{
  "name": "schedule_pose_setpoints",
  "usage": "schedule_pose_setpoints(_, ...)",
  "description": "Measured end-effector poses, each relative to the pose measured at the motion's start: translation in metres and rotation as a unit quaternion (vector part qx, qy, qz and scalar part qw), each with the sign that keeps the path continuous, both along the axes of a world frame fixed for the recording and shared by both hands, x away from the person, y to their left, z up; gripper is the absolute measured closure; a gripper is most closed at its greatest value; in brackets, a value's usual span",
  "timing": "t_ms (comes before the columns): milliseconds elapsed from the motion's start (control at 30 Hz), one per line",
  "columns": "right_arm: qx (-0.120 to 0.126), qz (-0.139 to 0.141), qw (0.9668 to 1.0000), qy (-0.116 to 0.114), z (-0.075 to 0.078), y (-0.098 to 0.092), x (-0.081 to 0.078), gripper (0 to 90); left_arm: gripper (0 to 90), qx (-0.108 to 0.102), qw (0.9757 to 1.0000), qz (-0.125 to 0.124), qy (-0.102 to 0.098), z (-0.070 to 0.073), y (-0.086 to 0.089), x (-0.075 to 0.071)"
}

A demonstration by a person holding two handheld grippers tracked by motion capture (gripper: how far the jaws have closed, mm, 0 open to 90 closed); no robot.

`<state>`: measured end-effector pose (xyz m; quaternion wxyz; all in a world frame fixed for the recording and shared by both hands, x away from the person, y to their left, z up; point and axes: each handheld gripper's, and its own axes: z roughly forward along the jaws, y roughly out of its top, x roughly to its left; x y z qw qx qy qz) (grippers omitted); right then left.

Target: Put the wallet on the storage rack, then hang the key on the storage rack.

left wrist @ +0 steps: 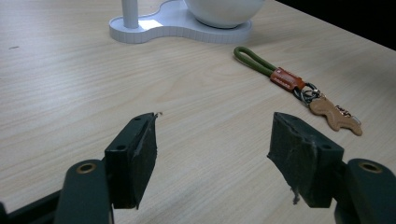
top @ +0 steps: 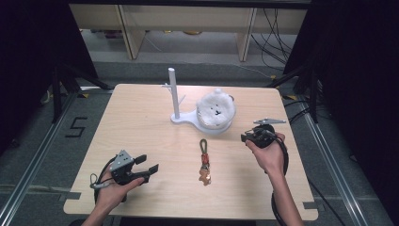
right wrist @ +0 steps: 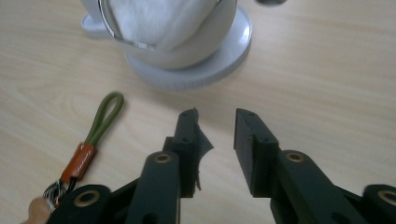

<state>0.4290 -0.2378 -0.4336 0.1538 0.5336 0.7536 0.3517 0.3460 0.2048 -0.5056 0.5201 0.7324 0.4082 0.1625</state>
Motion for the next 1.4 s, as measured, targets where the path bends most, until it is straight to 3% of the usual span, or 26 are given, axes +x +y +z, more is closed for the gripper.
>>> schedule_pose_setpoints(133,0.001,0.023,0.9997,0.012,-0.007,0.004,-0.002,78.4,32.9,-0.008,0.9999,-0.008,0.001,0.002,-0.003,0.0)
schedule_pose_setpoints(167,0.008,0.015,0.9986,0.051,-0.008,0.01,-0.005,80.4,33.1,-0.009,0.9999,-0.013,0.004,0.003,-0.007,0.002)
schedule_pose_setpoints(267,0.021,0.011,0.997,0.073,-0.011,0.016,-0.007,80.7,33.4,-0.006,0.9998,-0.02,0.006,0.005,-0.012,0.004)
schedule_pose_setpoints(333,0.005,0.017,0.9973,0.071,-0.017,0.015,-0.006,77.5,34.1,0.0,0.9996,-0.027,0.01,0.008,-0.019,0.006)
schedule_pose_setpoints(400,0.009,0.011,0.9973,0.072,-0.019,0.017,-0.007,76.4,34.5,0.003,0.9992,-0.035,0.021,0.011,-0.026,0.01)
schedule_pose_setpoints(500,-0.012,0.017,0.9965,0.082,-0.027,0.013,-0.01,72.1,34.9,0.016,0.9972,-0.058,0.046,0.017,-0.041,0.016)
schedule_pose_setpoints(600,-0.019,0.008,0.9968,0.077,-0.032,0.01,-0.012,69.7,35.6,0.015,0.9964,-0.064,0.053,0.02,-0.047,0.019)
schedule_pose_setpoints(667,-0.014,-0.017,0.9962,0.084,-0.035,0.009,-0.016,66.9,35.6,0.024,0.9949,-0.067,0.072,0.025,-0.056,0.026)
schedule_pose_setpoints(800,-0.038,-0.019,0.9964,0.073,-0.039,0.003,-0.019,65.5,35.7,0.043,0.993,-0.07,0.085,0.031,-0.066,0.032)
schedule_pose_setpoints(867,-0.017,-0.027,0.9965,0.077,-0.041,0.005,-0.022,63.5,35.7,0.065,0.989,-0.084,0.103,0.034,-0.078,0.041)
schedule_pose_setpoints(900,-0.032,-0.017,0.9958,0.085,-0.039,0.002,-0.022,63.1,35.7,0.062,0.9893,-0.079,0.106,0.034,-0.084,0.043)
schedule_pose_setpoints(933,-0.04,-0.025,0.9961,0.075,-0.039,0.001,-0.022,62.6,35.7,0.061,0.9885,-0.078,0.114,0.035,-0.089,0.046)
schedule_pose_setpoints(967,-0.035,-0.027,0.9968,0.068,-0.04,0.001,-0.022,62.1,35.6,0.075,0.9866,-0.086,0.117,0.036,-0.091,0.05)
schedule_pose_setpoints(1000,-0.038,-0.023,0.9961,0.076,-0.039,0.0,-0.022,61.6,35.6,0.075,0.9866,-0.086,0.117,0.036,-0.091,0.05)
schedule_pose_setpoints(1033,-0.035,-0.026,0.9962,0.075,-0.038,-0.001,-0.022,61.3,35.5,0.083,0.984,-0.086,0.132,0.037,-0.099,0.056)
schedule_pose_setpoints(1067,-0.039,-0.026,0.9961,0.074,-0.037,-0.001,-0.022,61.0,35.2,0.083,0.984,-0.086,0.132,0.037,-0.099,0.056)
schedule_pose_setpoints(1100,-0.033,-0.023,0.996,0.079,-0.037,-0.002,-0.022,60.7,35.1,0.097,0.9794,-0.089,0.153,0.035,-0.107,0.062)
schedule_pose_setpoints(1133,-0.033,-0.023,0.996,0.079,-0.037,-0.002,-0.022,60.7,35.2,0.097,0.9794,-0.089,0.153,0.035,-0.107,0.062)
schedule_pose_setpoints(1167,-0.032,-0.031,0.9952,0.087,-0.035,-0.003,-0.024,60.3,35.2,0.11,0.9757,-0.092,0.166,0.033,-0.114,0.067)
schedule_pose_setpoints(1200,-0.032,-0.031,0.9952,0.087,-0.035,-0.003,-0.024,60.3,35.2,0.11,0.9757,-0.092,0.166,0.033,-0.114,0.067)
schedule_pose_setpoints(1233,-0.035,-0.036,0.9949,0.087,-0.036,-0.005,-0.023,59.9,35.2,0.122,0.9714,-0.094,0.181,0.031,-0.121,0.072)
schedule_pose_setpoints(1267,-0.028,-0.039,0.9944,0.094,-0.035,-0.005,-0.024,59.6,35.2,0.126,0.97,-0.091,0.187,0.032,-0.125,0.074)
schedule_pose_setpoints(1300,-0.032,-0.028,0.9957,0.083,-0.036,-0.006,-0.023,59.3,35.2,0.131,0.9685,-0.092,0.191,0.032,-0.129,0.076)
schedule_pose_setpoints(1333,-0.032,-0.028,0.9957,0.083,-0.036,-0.006,-0.023,59.3,35.2,0.131,0.9685,-0.092,0.191,0.032,-0.129,0.076)
schedule_pose_setpoints(1367,-0.038,-0.035,0.9937,0.099,-0.036,-0.006,-0.024,58.6,35.0,0.151,0.9627,-0.103,0.2,0.035,-0.134,0.081)
schedule_pose_setpoints(1400,-0.038,-0.035,0.9937,0.099,-0.036,-0.006,-0.024,58.6,35.0,0.151,0.9627,-0.103,0.2,0.035,-0.134,0.081)
